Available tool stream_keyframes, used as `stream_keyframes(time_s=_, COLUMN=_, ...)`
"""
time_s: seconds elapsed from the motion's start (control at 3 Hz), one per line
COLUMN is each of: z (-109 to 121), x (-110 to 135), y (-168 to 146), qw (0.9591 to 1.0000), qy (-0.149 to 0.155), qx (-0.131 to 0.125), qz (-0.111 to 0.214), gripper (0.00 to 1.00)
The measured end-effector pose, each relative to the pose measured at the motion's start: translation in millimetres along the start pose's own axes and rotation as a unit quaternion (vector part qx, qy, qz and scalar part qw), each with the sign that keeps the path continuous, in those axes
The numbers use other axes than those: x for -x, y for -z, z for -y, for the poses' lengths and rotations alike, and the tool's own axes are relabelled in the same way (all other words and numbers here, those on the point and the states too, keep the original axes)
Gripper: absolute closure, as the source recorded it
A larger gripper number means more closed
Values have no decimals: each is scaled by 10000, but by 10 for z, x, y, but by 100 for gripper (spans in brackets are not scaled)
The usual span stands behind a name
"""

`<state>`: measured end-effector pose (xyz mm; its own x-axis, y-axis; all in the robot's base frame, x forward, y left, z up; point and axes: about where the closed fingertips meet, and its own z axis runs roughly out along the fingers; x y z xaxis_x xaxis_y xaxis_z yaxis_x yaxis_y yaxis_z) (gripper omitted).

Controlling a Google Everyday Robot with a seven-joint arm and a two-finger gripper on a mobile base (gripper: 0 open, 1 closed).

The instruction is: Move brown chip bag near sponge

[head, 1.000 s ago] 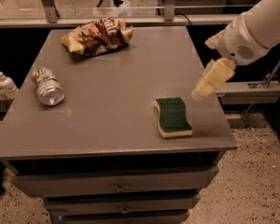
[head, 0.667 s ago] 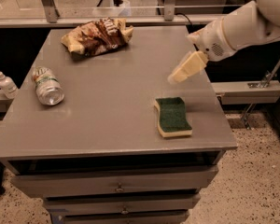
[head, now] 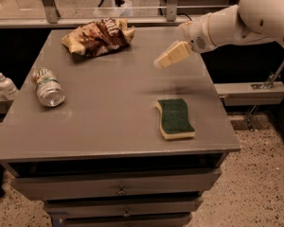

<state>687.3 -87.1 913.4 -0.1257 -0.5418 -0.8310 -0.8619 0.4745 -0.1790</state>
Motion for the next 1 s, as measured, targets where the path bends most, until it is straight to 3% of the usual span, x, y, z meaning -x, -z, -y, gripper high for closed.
stream_keyframes(time_s=0.33, z=-26, x=66, y=-85, qw=9999, qy=56, qx=40, qz=134, gripper=0)
stream_keyframes(time_s=1.0, z=29, x=624, y=-732, qw=9961, qy=516, qx=-109, qz=701, gripper=0)
